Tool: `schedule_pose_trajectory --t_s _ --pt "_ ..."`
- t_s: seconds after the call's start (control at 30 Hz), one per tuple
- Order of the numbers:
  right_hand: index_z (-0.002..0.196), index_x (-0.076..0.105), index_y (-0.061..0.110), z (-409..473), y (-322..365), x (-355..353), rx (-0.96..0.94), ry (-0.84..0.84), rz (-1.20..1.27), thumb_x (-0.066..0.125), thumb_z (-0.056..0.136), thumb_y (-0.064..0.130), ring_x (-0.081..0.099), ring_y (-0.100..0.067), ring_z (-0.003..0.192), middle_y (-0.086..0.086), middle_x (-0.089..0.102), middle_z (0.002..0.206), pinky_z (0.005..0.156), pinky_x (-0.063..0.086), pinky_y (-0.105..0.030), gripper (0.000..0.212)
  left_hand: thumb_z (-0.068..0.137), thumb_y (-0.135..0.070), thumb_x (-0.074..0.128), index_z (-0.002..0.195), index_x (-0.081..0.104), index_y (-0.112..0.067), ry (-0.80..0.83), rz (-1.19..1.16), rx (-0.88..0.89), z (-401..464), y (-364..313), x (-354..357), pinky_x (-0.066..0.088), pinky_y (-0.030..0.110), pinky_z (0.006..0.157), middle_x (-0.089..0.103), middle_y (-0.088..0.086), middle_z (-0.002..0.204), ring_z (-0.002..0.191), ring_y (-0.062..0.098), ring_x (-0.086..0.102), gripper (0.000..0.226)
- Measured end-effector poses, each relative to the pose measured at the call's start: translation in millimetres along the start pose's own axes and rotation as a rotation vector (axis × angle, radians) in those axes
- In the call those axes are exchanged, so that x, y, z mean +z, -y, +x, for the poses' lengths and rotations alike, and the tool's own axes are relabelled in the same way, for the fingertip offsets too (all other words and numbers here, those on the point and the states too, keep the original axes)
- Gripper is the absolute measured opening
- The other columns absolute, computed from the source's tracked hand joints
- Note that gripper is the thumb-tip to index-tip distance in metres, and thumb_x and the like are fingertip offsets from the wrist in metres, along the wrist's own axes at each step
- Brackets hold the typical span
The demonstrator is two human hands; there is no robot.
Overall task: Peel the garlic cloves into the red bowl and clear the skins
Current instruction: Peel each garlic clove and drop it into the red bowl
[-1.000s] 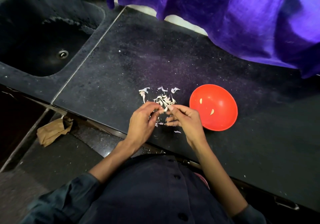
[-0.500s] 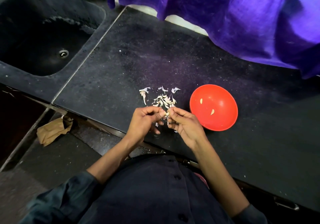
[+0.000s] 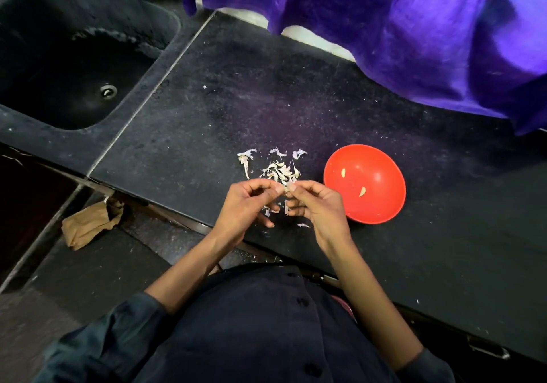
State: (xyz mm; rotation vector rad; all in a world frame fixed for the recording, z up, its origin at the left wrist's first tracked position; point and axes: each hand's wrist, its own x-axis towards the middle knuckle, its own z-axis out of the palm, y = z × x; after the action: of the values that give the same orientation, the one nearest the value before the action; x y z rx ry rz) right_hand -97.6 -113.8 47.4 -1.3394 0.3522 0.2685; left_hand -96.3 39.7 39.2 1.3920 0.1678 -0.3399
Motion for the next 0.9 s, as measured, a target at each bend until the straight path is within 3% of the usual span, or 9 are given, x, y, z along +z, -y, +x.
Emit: schedule_pose_trajectory --t_s 0.13,0.27,0.57,0.7,0.9 --pt "0.091 0.067 0.006 -0.6 -0.5 -1.0 -0.029 0.012 -0.033 0.065 0.088 0.004 0.062 -0.013 0.062 -0.006 0.068 0.075 0.057 0.053 -0.023 0.003 0.087 -0.014 0.068 0.091 0.072 -0.007 -0.028 0.05 0.016 0.1 -0.6 1.5 0.05 0.025 0.041 0.067 0.017 0.082 0.066 0.016 0.063 0.008" --pt "0.089 0.066 0.008 -0.2 0.8 -3.8 -0.037 0.095 -0.062 0.064 0.089 0.002 0.062 -0.011 0.061 -0.002 0.066 0.071 0.057 0.054 -0.023 0.006 0.088 -0.007 0.066 0.094 0.07 0.001 -0.012 -0.009 -0.036 -0.4 -2.1 -1.1 0.05 0.025 0.042 0.067 0.013 0.081 0.066 0.019 0.062 0.011" --pt "0.086 0.061 0.008 0.0 2.0 -8.6 -0.041 0.27 -0.18 0.063 0.088 0.002 0.06 -0.011 0.064 0.001 0.064 0.072 0.055 0.054 -0.025 0.007 0.086 -0.002 0.059 0.09 0.065 -0.006 0.064 -0.24 -0.359 0.7 -10.8 -4.9 0.048 0.022 0.043 0.068 0.005 0.073 0.058 0.013 0.061 0.008" --pt "0.087 0.054 0.007 -2.4 1.9 -6.9 -0.099 0.338 -0.277 0.055 0.094 0.003 0.059 -0.008 0.061 -0.004 0.057 0.072 0.051 0.051 -0.023 0.009 0.076 -0.011 0.06 0.089 0.062 -0.009 0.154 -0.326 -0.467 0.7 -15.2 -3.9 0.046 0.018 0.042 0.067 0.0 0.068 0.054 0.006 0.06 0.013" --pt "0.086 0.057 0.016 1.1 -8.7 -5.7 -0.236 0.205 -0.344 0.056 0.095 0.005 0.057 -0.016 0.063 0.004 0.062 0.072 0.05 0.049 -0.031 0.014 0.08 -0.009 0.059 0.091 0.061 -0.01 0.103 -0.417 -0.509 2.1 -13.9 -3.4 0.048 0.017 0.043 0.069 -0.001 0.066 0.053 0.005 0.063 0.012"
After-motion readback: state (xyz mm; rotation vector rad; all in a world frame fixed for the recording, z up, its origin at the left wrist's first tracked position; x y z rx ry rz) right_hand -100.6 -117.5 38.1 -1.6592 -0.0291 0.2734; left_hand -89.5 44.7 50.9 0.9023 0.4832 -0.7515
